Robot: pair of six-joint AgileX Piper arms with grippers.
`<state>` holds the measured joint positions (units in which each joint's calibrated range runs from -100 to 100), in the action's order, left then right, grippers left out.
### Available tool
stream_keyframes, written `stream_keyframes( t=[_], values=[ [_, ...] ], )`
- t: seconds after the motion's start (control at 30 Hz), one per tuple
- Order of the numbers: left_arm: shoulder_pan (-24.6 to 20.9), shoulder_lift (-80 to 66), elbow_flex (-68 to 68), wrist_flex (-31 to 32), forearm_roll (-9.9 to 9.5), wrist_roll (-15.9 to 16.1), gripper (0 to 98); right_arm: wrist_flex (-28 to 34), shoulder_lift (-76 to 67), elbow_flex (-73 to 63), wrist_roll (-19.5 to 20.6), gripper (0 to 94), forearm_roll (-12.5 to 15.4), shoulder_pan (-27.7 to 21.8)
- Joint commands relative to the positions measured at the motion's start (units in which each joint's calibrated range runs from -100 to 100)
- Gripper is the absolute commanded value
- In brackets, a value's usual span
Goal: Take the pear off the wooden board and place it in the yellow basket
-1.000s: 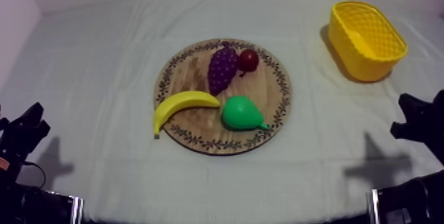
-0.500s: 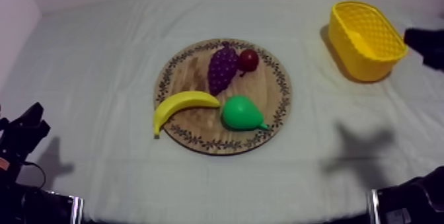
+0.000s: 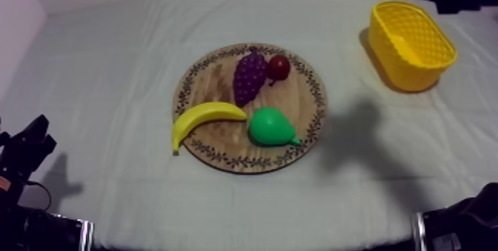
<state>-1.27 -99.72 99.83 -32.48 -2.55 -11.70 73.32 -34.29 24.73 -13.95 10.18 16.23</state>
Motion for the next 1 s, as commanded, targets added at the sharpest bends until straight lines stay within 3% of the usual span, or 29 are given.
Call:
stream_keyframes(
  t=[0.0, 0.37, 0.8, 0.9, 0.97],
  values=[
    [0.0, -0.02, -0.05, -0.01, -0.01, 0.0, 0.1, 0.92, 3.8, -0.74, -2.49, 0.4, -0.26, 0.78],
    [0.0, -0.02, -0.05, -0.01, -0.01, 0.0, 0.1, 0.46, 15.07, 0.61, -9.24, 0.6, -0.91, 4.27],
    [0.0, -0.02, -0.05, -0.01, -0.01, 0.0, 0.1, -7.36, 26.63, 3.16, -11.25, 3.6, -0.63, 8.52],
    [0.0, -0.02, -0.05, -0.01, -0.01, 0.0, 0.1, -8.03, 29.1, 2.39, -11.44, 7.0, -0.4, 8.91],
    [0.0, -0.02, -0.05, -0.01, -0.01, 0.0, 0.1, -8.6, 30.29, 2.08, -11.55, 14.4, -0.18, 9.0]
  ],
)
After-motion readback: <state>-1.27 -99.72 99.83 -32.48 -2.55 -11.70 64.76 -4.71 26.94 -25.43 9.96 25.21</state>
